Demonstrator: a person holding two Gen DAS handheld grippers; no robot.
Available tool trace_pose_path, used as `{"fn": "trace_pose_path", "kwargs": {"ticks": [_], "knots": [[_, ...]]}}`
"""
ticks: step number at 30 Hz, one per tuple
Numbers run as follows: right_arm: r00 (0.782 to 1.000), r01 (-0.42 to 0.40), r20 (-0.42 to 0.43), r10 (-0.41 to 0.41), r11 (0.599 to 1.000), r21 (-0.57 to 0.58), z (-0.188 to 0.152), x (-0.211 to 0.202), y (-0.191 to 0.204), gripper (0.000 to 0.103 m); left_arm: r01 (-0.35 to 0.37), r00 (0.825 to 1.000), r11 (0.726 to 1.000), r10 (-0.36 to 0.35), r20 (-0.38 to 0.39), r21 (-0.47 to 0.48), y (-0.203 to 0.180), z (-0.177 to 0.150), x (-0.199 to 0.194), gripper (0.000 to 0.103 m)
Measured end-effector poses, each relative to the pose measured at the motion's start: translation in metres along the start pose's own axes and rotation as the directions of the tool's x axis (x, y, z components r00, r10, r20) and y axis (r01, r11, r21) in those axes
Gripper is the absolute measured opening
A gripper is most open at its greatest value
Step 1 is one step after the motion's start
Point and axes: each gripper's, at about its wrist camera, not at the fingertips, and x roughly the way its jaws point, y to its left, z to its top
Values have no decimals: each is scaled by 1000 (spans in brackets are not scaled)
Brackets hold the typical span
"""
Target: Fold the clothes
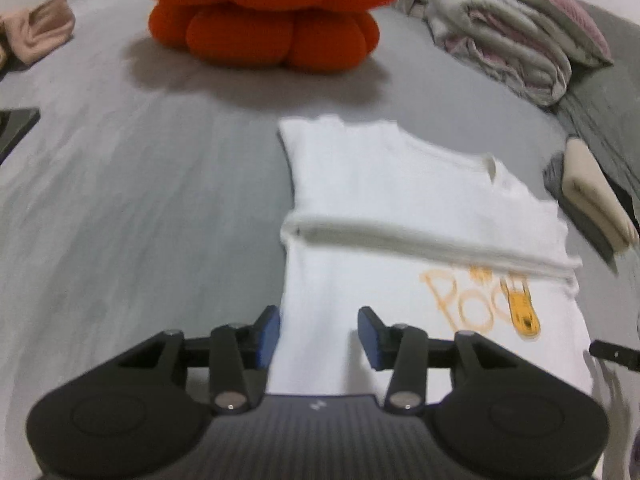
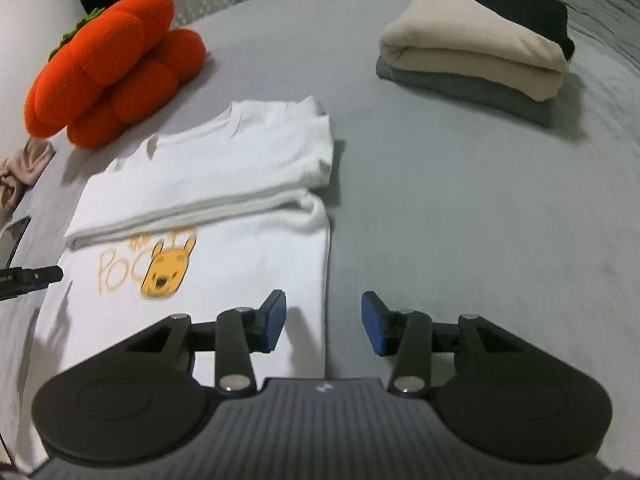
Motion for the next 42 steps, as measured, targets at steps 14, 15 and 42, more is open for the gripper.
{"fn": "trace_pose_path", "kwargs": {"ticks": [14,15,42], "knots": [[995,-29,-91,34,998,56,-70,-49,0,56,69,988,996,-61,-140,50,19,-75,-51,46],[995,-29,-92,34,998,49,-75,-53,2,56,74,988,995,-64,-143,61,19,-81,-54,46],[939,-343,31,343,926,158,-166,-86,-26,57,484,848,847,-516,-121,-218,80,-154,-68,43]]}}
